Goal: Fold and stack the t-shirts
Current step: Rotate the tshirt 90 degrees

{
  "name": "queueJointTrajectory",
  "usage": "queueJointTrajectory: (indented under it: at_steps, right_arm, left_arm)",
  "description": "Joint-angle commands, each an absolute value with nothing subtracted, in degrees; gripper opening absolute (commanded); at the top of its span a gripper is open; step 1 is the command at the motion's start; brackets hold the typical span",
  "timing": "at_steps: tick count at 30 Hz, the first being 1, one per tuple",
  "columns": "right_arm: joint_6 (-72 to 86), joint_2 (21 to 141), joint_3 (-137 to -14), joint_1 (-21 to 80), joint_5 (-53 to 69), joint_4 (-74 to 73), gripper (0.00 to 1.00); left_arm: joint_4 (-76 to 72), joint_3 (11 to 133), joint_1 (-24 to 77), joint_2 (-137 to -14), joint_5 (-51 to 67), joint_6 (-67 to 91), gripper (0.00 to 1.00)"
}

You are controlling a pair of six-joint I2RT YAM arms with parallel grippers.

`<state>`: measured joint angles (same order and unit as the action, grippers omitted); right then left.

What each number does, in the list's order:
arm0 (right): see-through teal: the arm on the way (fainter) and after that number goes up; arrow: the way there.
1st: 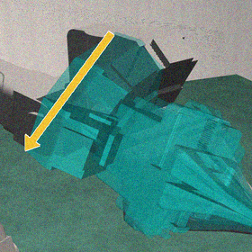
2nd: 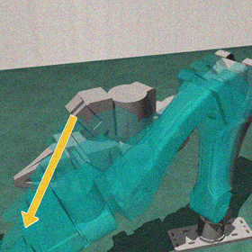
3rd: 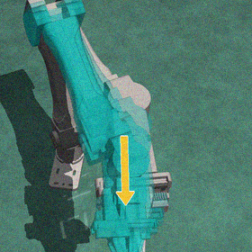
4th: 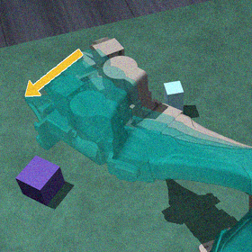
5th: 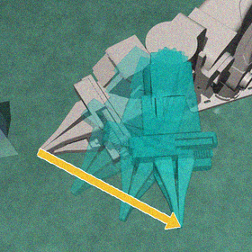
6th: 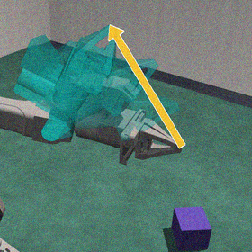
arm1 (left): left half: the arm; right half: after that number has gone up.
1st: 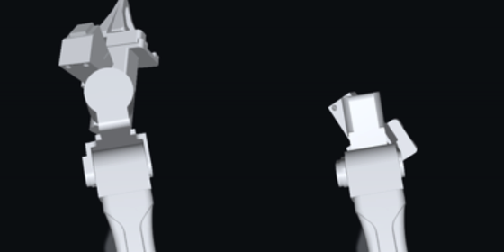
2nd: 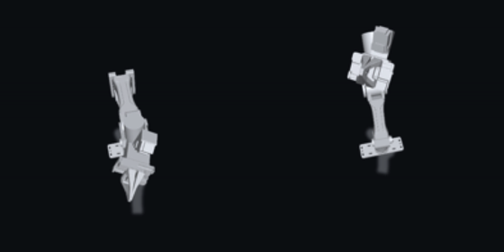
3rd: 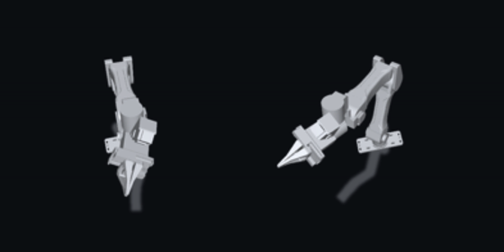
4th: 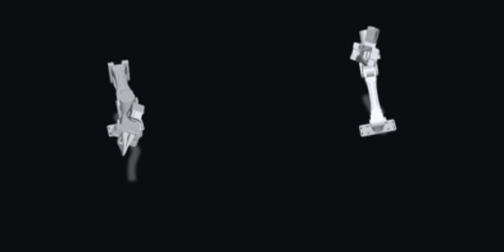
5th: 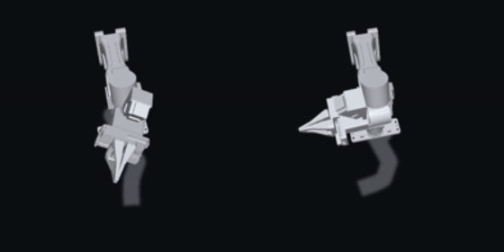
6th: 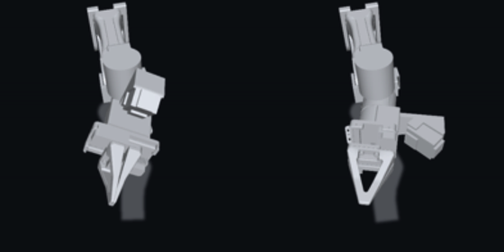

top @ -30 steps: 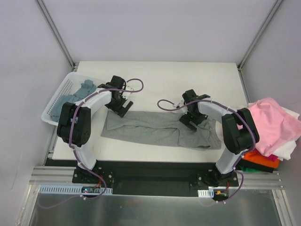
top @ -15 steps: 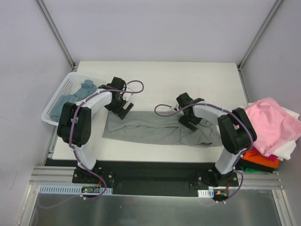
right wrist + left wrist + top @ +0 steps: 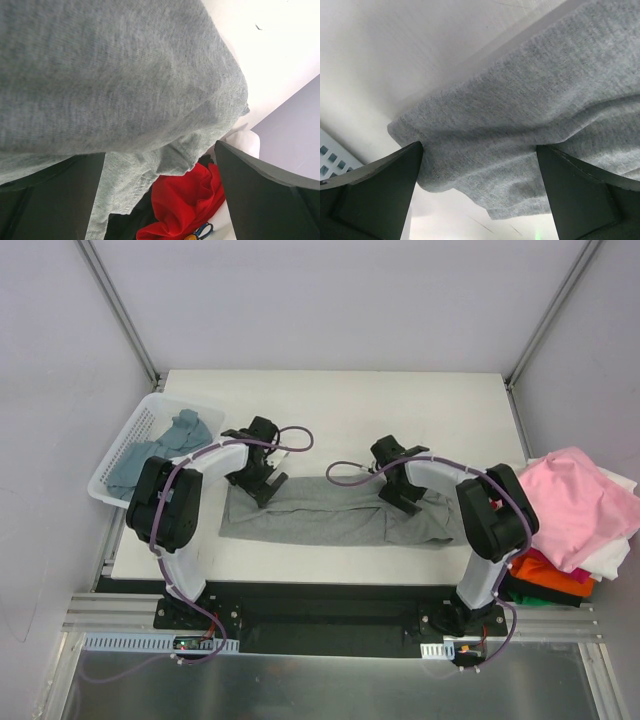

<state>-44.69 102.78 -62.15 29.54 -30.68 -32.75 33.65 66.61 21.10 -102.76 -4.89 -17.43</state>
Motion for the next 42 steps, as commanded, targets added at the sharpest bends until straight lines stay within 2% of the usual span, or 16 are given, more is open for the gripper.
queueJointTrajectory:
  at_steps: [1,14,34,42]
  right_arm:
    - [-43.8,104.6,-63.7,29.6,-29.6,-30.7,0.96]
    - [-46.1,112.0,-73.0,28.8,-32.6,-32.9,0.96]
    - [-47.2,127.9,-94.9,24.6,-36.4,-41.1,0.96]
    - [-48.3,132.3,-103.1,23.8,-36.8,-43.9,0.96]
  left_arm:
    - [34.9,65.0,24.4,-105.6,-13.4,-15.6,0.99]
    - [35.0,62.2,26.4,-105.2,-17.0,-15.6,0.99]
    - [34.9,46.7,27.9,-94.0,-13.0,-17.0,0.99]
    - [35.5,44.7,31.4,-95.0,-18.1,-19.9,1.0]
